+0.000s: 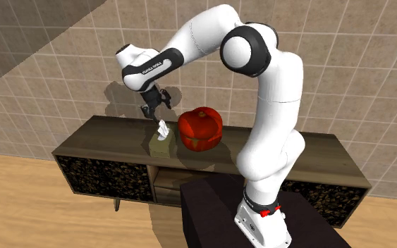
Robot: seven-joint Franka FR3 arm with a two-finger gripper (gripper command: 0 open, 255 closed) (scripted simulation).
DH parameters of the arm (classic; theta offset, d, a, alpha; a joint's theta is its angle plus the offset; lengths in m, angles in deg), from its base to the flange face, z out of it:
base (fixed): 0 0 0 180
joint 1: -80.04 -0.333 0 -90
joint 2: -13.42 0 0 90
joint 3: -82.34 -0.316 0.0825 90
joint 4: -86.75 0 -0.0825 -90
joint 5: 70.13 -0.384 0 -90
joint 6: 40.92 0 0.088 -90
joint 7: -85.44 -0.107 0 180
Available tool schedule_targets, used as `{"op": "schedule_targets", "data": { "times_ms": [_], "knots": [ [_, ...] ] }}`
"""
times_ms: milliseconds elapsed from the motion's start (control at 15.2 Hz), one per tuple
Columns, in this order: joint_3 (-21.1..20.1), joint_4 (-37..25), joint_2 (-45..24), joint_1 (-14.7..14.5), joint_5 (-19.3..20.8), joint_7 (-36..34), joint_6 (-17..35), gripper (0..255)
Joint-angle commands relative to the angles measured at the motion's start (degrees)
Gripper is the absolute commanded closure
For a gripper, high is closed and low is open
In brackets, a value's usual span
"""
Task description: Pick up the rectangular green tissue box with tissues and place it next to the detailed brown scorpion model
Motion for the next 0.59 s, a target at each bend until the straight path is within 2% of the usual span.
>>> {"op": "schedule_targets", "data": {
  "times_ms": [0, 528],
  "knots": [
    [-0.95, -3.21, -4.22, -1.82, 2.95, -1.08, -1.08, 0],
    [-0.07, 1.05, -5.41, -1.12, 4.54, -1.97, 4.18, 0]
  ]
}}
